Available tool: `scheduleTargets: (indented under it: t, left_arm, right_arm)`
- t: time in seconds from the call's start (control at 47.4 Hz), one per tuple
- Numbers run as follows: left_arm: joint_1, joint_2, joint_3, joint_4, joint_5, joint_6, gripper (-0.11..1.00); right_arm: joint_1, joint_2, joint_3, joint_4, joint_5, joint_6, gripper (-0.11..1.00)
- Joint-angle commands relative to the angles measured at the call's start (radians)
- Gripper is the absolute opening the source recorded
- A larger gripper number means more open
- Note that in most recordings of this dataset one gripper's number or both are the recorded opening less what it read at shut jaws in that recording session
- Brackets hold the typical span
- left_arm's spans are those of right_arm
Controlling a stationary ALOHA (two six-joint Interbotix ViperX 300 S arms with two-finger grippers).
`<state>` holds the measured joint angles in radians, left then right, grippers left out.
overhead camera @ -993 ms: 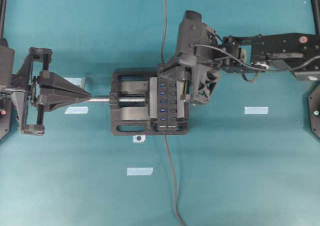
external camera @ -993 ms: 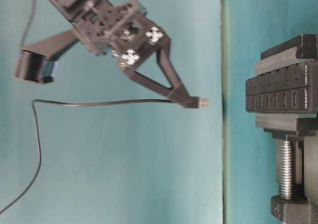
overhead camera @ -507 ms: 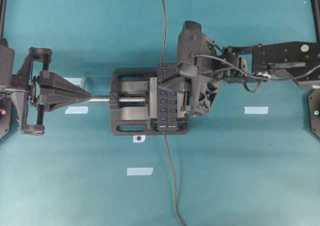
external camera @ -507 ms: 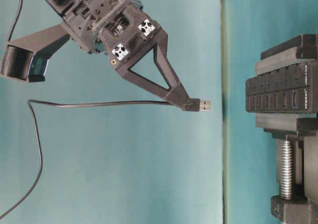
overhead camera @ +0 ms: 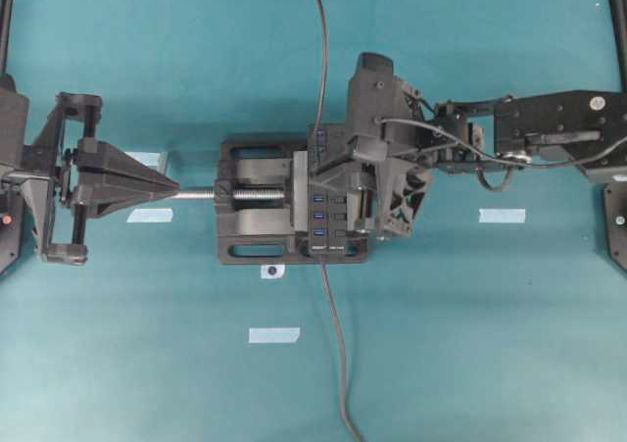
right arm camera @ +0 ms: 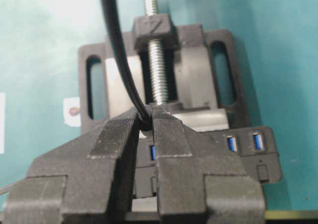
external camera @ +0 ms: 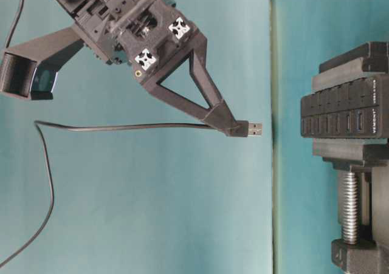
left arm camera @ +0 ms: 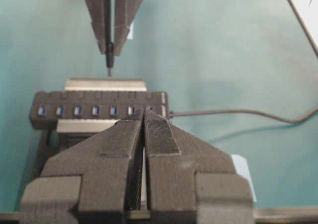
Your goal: Insert the USB into the front port of the fixed hub.
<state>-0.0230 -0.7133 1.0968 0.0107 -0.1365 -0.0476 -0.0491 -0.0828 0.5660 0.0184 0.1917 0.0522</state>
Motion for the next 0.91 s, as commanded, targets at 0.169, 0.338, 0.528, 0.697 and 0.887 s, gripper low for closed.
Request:
scheduleTargets:
  t: [0.169, 0.338, 0.528, 0.697, 0.887]
  left_arm:
    - [-0.002, 0.0, -0.015, 0.002, -0.011, -0.003, 0.0]
    - [-0.002, 0.0, -0.017, 0.002, -0.011, -0.003, 0.0]
    - [-0.002, -0.002, -0.017, 0.002, -0.011, -0.003, 0.0]
    - [-0.002, 0.0, -0.017, 0.002, -0.011, -0.003, 0.0]
    - [-0.002, 0.0, -0.014, 0.002, -0.011, -0.003, 0.0]
  right_arm:
    - [0.021, -0.026, -0.003, 0.006, -0.006, 0.009, 0.05]
    - [0.034, -0.017, -0.003, 0.008, -0.005, 0.032, 0.05]
    - [0.051, -0.008, -0.003, 0.008, -0.006, 0.04, 0.05]
    - [0.061, 0.003, -0.005, 0.008, -0.009, 0.057, 0.05]
    - [0.077, 0.02, -0.003, 0.008, -0.009, 0.061, 0.05]
